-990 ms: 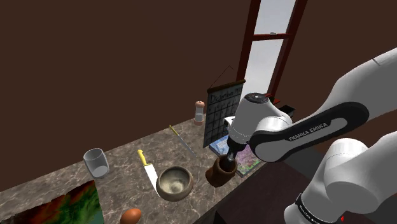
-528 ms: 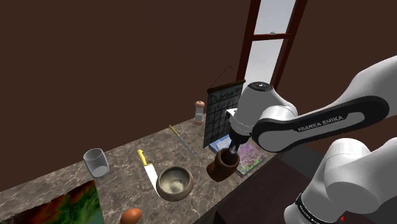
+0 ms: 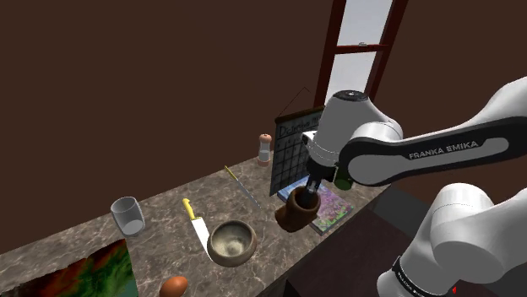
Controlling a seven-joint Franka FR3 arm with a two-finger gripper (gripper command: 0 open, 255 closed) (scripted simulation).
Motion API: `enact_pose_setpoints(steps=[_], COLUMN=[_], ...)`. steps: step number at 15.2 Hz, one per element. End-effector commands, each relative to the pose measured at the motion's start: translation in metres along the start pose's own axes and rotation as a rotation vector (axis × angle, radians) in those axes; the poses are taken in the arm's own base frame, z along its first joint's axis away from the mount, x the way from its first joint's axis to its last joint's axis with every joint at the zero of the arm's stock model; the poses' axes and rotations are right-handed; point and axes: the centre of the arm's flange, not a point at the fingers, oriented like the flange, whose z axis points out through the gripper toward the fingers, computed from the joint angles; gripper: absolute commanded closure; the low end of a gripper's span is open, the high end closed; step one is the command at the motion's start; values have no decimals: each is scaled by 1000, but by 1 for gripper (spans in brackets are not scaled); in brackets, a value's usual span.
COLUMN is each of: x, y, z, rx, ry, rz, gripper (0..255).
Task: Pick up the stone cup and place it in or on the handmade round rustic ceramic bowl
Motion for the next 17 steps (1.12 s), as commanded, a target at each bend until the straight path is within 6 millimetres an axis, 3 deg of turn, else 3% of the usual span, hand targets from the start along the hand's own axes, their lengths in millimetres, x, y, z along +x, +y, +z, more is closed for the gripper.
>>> enact_pose_setpoints(steps=[1, 5, 17], x=[2, 4, 137], y=[0, 2, -82], z=[-11, -30, -52], rx=[0, 0, 0], ry=[1, 1, 1], rz=[0, 0, 0], gripper=[255, 255, 255])
